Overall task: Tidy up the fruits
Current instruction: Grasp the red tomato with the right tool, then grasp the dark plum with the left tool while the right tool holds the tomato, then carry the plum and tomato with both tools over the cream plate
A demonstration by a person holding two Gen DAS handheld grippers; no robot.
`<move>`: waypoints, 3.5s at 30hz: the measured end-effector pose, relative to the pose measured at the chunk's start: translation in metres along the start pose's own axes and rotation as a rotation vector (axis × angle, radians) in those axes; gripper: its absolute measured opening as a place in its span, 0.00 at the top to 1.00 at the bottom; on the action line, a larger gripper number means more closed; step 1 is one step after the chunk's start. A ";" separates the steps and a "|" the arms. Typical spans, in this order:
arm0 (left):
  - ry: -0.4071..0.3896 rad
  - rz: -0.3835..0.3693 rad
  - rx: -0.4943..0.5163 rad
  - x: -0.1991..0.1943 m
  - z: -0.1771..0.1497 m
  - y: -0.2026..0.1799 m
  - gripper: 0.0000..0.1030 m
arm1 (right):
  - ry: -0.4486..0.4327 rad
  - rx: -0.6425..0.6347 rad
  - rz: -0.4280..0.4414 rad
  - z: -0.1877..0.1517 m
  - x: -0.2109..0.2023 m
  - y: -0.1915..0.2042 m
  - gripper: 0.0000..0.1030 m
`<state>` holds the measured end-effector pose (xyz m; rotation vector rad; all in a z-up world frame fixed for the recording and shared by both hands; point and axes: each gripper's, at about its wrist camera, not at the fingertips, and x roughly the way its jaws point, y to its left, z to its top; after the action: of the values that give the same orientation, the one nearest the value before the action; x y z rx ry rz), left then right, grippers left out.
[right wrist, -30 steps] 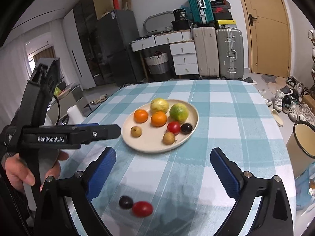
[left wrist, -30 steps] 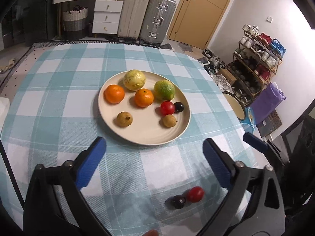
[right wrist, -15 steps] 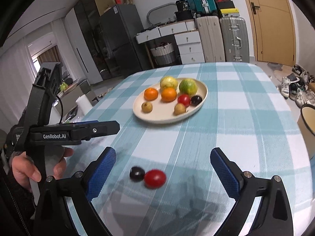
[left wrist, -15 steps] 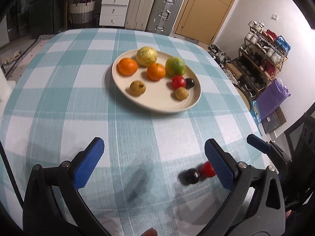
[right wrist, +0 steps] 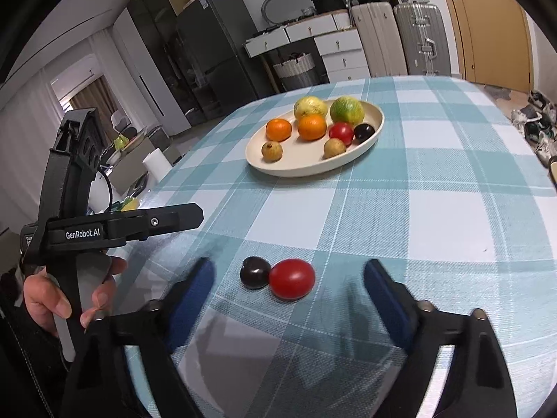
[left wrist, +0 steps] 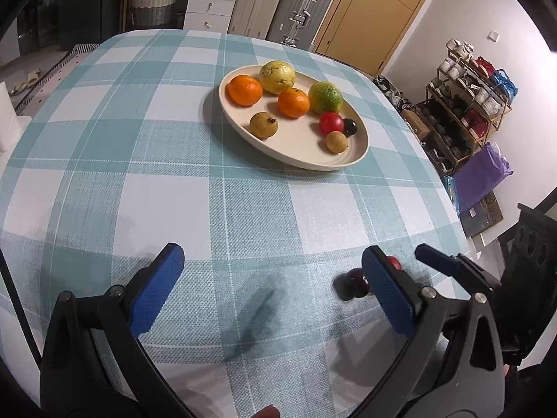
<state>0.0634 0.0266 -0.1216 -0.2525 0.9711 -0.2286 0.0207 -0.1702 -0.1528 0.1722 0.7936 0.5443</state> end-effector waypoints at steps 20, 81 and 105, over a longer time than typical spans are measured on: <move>0.025 -0.018 -0.012 0.007 -0.004 0.007 0.02 | 0.062 0.031 0.051 -0.005 0.014 -0.004 0.71; 0.041 -0.174 0.196 0.036 0.036 -0.032 0.80 | -0.043 0.157 0.091 0.039 0.005 -0.045 0.71; 0.007 -0.170 0.083 0.069 0.140 -0.006 0.80 | -0.052 0.114 0.082 0.130 0.062 -0.040 0.71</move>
<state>0.2172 0.0151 -0.0985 -0.2585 0.9452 -0.4249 0.1655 -0.1651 -0.1151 0.3243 0.7694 0.5702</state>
